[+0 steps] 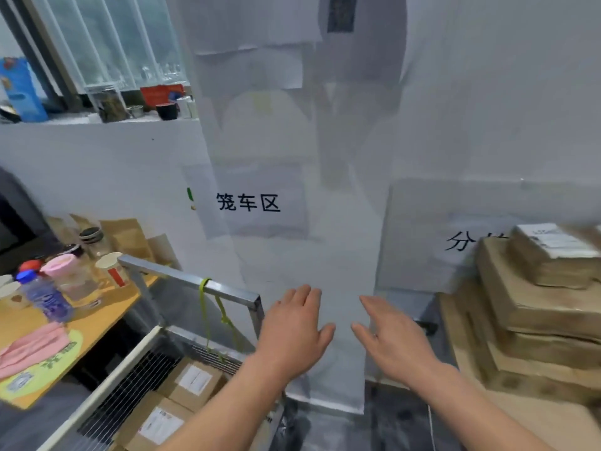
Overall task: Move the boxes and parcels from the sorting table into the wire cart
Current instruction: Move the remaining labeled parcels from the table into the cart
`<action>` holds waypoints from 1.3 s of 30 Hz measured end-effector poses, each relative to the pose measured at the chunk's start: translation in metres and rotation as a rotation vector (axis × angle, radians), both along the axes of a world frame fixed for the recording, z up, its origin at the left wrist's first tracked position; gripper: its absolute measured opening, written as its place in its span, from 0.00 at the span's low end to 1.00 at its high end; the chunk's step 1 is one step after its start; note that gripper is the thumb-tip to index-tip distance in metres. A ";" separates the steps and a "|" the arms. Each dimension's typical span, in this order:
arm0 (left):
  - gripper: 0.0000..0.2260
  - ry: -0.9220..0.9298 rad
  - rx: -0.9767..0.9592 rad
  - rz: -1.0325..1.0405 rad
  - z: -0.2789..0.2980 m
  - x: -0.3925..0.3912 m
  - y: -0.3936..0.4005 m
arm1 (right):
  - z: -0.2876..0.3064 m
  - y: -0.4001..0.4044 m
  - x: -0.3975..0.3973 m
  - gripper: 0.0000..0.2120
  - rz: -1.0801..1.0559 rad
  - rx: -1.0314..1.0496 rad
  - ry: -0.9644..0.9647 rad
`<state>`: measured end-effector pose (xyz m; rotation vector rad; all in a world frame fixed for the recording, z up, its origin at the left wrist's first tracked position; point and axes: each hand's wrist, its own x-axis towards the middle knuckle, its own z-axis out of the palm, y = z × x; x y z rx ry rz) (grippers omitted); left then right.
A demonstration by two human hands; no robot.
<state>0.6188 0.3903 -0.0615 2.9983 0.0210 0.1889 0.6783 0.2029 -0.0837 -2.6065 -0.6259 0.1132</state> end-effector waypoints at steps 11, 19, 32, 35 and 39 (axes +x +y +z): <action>0.30 -0.056 0.027 -0.216 0.023 0.054 -0.149 | 0.020 -0.150 0.009 0.32 -0.296 0.022 -0.065; 0.28 0.014 -0.004 -0.501 0.029 0.091 -0.240 | 0.023 -0.229 -0.002 0.29 -0.548 0.034 -0.067; 0.23 0.026 -0.068 -0.920 0.015 0.164 -0.346 | 0.038 -0.304 -0.022 0.31 -1.051 -0.039 -0.080; 0.23 0.032 -0.074 -0.996 0.013 0.169 -0.363 | 0.036 -0.312 -0.030 0.31 -1.140 -0.075 -0.073; 0.25 0.016 -0.090 -1.090 0.004 0.171 -0.386 | 0.031 -0.320 -0.043 0.30 -1.232 -0.120 -0.041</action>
